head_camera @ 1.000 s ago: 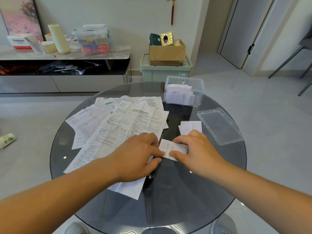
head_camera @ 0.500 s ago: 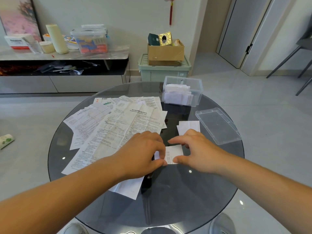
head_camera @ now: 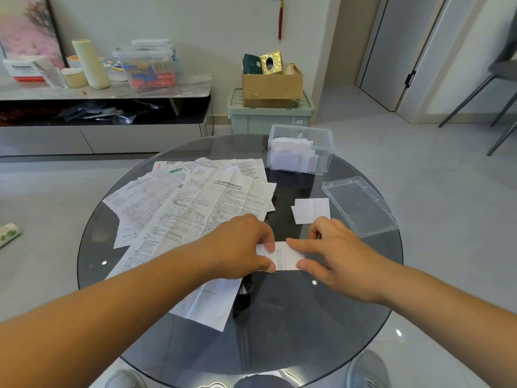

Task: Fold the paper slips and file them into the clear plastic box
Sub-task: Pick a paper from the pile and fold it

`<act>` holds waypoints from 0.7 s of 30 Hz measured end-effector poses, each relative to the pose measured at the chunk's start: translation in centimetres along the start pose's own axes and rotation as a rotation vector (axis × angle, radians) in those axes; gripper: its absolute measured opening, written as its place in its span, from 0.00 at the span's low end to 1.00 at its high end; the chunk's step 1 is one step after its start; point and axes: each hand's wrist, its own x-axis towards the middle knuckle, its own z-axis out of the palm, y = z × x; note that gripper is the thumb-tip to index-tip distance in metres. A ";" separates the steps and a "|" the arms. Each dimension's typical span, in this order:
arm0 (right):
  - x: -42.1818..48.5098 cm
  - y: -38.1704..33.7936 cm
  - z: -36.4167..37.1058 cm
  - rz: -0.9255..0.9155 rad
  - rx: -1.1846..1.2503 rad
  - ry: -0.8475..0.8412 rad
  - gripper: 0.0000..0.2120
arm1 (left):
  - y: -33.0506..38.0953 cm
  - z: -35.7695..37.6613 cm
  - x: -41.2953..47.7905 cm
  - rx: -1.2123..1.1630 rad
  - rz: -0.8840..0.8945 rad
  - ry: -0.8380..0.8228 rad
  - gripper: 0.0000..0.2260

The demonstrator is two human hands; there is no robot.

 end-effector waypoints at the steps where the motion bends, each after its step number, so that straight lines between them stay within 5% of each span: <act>1: 0.0 0.0 0.0 0.007 0.038 -0.001 0.23 | 0.1 -0.3 0.2 -0.018 -0.012 -0.034 0.19; 9: 1.1 -1.1 -1.4 0.033 0.248 0.051 0.14 | 1.4 -1.8 1.8 0.064 -0.029 -0.202 0.21; 21: 2.7 -0.5 -1.9 0.079 0.501 -0.043 0.09 | 1.0 -1.3 1.3 -0.071 0.059 -0.100 0.20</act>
